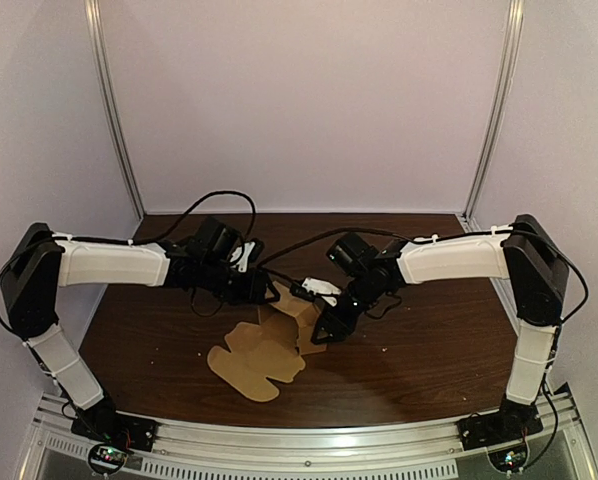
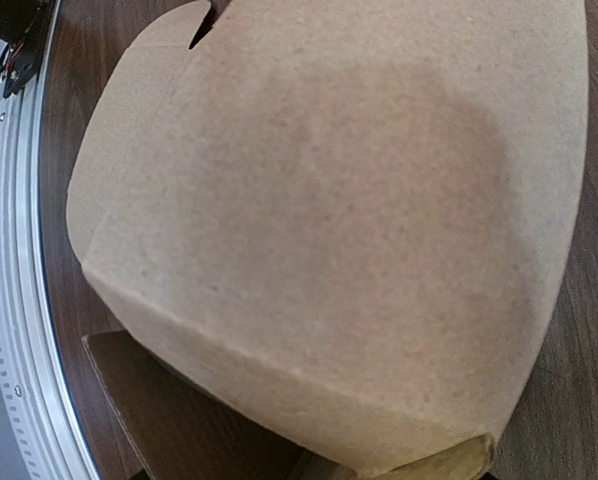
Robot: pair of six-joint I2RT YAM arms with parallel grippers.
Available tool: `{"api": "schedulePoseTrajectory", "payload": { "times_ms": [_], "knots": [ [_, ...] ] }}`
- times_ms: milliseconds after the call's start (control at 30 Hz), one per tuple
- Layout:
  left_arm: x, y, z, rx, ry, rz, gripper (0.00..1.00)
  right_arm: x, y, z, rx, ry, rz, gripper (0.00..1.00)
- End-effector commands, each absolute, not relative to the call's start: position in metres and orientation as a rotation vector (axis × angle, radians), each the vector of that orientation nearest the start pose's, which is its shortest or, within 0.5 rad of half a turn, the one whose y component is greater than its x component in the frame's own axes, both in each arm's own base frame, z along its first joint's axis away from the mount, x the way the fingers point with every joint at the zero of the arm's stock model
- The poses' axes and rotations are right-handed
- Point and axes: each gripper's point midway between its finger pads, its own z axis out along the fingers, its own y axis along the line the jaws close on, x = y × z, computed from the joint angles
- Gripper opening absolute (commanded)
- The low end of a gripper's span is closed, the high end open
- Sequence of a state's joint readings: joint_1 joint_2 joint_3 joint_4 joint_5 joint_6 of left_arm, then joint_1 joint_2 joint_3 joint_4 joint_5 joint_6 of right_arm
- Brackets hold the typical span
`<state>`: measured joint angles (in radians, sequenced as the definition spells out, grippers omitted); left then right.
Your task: Fold the paper box
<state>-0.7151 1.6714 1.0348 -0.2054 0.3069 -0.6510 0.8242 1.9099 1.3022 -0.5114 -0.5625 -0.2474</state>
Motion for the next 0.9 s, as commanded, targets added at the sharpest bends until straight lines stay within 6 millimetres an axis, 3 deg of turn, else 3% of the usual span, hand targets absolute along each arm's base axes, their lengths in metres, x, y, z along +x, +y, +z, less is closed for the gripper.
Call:
{"api": "schedulePoseTrajectory", "payload": {
  "times_ms": [0, 133, 233, 400, 567, 867],
  "knots": [
    [0.270, -0.344, 0.101, 0.246, 2.613, -1.021, 0.56, 0.260, 0.402, 0.087, -1.415, 2.189, 0.870, 0.56],
    [0.267, -0.350, 0.102, 0.254, 2.607, -1.026, 0.56, 0.238, 0.405, 0.096, -1.507, 2.153, 1.015, 0.57],
    [0.266, -0.349, 0.099, 0.264, 2.613, -1.015, 0.56, 0.237, 0.402, 0.098, -1.522, 2.157, 1.022, 0.57],
    [0.264, -0.351, 0.097, 0.256, 2.618, -1.016, 0.56, 0.250, 0.406, 0.095, -1.421, 2.207, 1.008, 0.56],
    [0.260, -0.355, 0.102, 0.226, 2.607, -1.033, 0.56, 0.275, 0.401, 0.087, -1.305, 2.240, 0.852, 0.53],
    [0.259, -0.359, 0.110, 0.188, 2.579, -1.051, 0.56, 0.301, 0.396, 0.100, -1.187, 2.111, 0.711, 0.53]
  ]
}}
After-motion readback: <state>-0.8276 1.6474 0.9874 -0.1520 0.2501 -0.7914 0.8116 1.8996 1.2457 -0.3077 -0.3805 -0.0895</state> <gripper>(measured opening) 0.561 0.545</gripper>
